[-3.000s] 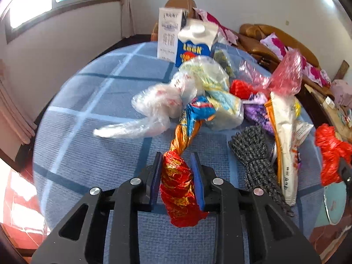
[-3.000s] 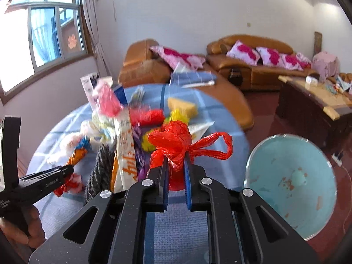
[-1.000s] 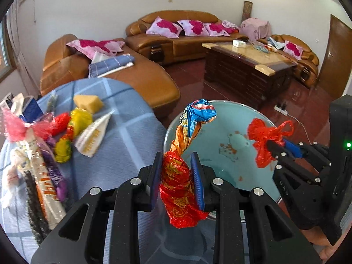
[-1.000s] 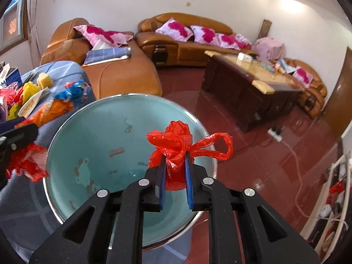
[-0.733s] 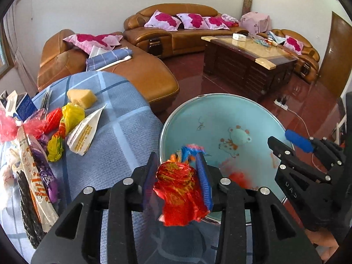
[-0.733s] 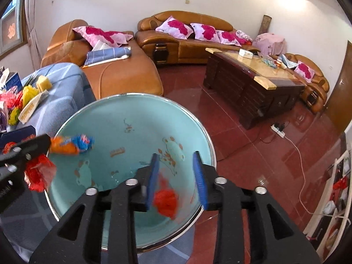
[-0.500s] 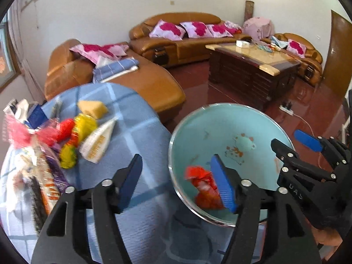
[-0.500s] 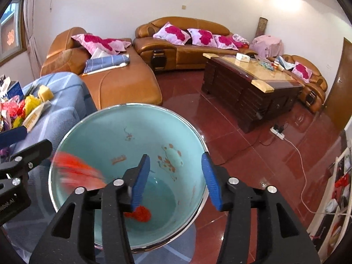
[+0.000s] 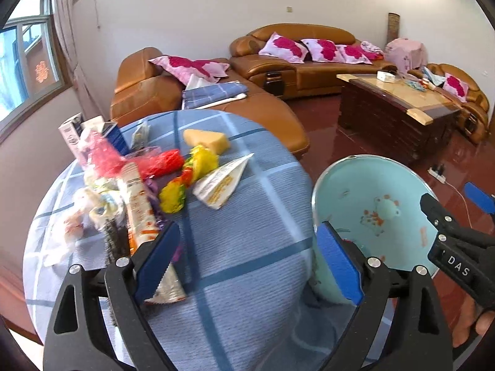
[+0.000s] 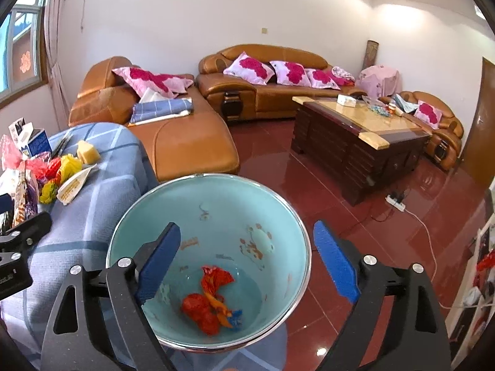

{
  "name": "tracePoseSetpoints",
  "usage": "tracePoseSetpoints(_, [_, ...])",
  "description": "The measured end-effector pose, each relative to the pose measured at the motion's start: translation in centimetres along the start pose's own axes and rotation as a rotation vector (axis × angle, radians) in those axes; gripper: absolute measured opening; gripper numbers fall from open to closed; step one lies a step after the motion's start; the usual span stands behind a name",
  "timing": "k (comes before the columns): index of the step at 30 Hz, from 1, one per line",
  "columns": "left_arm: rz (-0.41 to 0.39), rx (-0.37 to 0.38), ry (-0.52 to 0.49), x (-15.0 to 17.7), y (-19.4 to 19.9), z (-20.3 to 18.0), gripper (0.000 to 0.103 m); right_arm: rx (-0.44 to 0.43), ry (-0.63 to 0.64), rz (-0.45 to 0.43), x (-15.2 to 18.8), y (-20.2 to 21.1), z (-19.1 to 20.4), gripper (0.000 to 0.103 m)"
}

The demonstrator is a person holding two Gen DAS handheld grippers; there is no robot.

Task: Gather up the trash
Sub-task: 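Move both tools back over the table toward the remaining trash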

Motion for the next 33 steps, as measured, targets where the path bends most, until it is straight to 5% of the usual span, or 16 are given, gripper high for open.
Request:
tracePoseSetpoints(20, [0.012, -0.130, 0.130, 0.4, 1.3, 10.0, 0.094, -0.084, 0.064, -0.056, -2.5, 2.9, 7.7, 0.085])
tracePoseSetpoints(33, [0.039, -0.242, 0.209, 0.9, 1.4, 17.2, 0.094, -0.179, 0.132, -0.087, -4.3, 4.2, 15.1, 0.068])
Point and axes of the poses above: each gripper's, at about its wrist camera, not at the fingertips, and y roughly against the way its jaws point, z to its left, x to its underside, the point moved 6 cm from there along -y, roughly the way its jaws point, and after that the axes turned 14 degrees about y, right-handed, at the moved point
